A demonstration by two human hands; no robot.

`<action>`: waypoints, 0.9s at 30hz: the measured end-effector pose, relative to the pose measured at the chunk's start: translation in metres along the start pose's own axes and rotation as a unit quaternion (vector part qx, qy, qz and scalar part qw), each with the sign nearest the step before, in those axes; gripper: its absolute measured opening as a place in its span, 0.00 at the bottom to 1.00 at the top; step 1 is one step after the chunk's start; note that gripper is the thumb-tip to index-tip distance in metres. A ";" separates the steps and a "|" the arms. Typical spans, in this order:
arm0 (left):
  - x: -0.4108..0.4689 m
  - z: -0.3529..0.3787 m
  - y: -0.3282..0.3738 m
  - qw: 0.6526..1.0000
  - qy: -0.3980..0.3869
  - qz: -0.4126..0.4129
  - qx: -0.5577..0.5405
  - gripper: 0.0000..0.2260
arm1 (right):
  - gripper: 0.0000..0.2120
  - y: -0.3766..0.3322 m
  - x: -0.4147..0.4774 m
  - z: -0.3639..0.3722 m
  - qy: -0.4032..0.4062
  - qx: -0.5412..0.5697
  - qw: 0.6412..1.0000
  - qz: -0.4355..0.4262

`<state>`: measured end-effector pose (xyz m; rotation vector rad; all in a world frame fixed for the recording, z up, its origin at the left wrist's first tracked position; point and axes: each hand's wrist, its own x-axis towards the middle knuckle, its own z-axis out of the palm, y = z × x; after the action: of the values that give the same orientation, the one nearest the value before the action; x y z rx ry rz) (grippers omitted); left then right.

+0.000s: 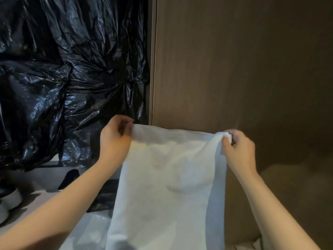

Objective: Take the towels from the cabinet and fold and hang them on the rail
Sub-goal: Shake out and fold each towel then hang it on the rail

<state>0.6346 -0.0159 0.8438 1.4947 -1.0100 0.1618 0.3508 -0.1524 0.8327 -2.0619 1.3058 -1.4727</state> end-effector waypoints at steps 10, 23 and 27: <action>-0.061 0.017 0.036 0.990 -0.058 -0.084 -0.098 0.06 | 0.12 -0.045 -0.065 0.016 -0.092 0.193 0.976 -0.053; -0.132 0.018 0.017 0.932 -0.084 -0.296 -0.193 0.05 | 0.15 -0.041 -0.123 0.047 -0.193 0.235 0.952 0.028; -0.156 0.008 0.006 0.896 -0.155 -0.352 -0.223 0.05 | 0.14 -0.032 -0.143 0.051 -0.224 0.247 0.940 0.077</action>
<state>0.5325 0.0533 0.7470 1.3815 -0.6254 -0.7999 0.4016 -0.0342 0.7461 -1.7667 0.7953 -1.0386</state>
